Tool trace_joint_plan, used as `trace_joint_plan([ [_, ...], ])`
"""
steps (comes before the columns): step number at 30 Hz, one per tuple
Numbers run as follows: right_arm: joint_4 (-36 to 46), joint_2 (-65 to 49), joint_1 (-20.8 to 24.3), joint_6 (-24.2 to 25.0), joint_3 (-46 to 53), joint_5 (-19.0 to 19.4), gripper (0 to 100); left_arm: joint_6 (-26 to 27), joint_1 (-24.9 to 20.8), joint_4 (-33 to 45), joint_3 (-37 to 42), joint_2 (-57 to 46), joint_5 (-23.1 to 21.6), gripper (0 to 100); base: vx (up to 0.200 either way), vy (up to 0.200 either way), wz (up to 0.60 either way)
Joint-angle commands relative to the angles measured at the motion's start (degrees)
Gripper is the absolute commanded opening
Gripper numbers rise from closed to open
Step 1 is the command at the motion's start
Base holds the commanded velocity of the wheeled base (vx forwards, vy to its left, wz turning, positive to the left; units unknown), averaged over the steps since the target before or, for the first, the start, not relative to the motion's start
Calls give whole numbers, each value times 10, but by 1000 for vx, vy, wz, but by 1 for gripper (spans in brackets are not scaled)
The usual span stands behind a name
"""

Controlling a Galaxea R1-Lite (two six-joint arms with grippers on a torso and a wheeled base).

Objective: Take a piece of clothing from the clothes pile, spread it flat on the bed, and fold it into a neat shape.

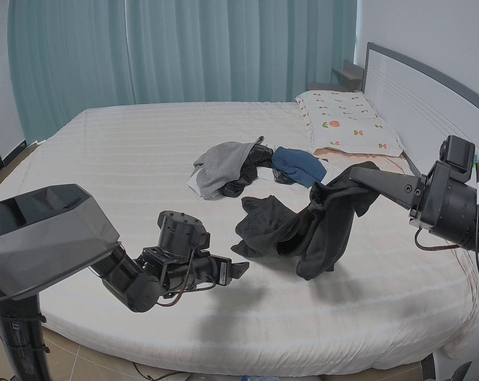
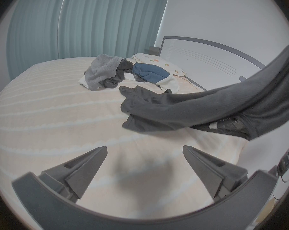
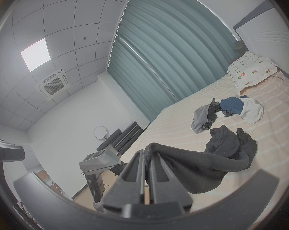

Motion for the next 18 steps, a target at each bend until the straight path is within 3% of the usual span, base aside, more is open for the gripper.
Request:
trace_joint_plan([
  [1,0,1,-3,1,-4,-2,0,0,-10,-4,-58,70,3,100,0,0,0],
  [6,0,-1,-9,2,-12,-3,0,0,-23,-4,-112,111,5,100,0,0,0],
  [13,0,-3,-16,3,-10,-3,0,-2,-22,-3,-207,175,53,100,0,0,0],
  [18,0,-3,-24,4,-12,0,0,-8,-21,-3,-229,195,55,100,0,0,0],
])
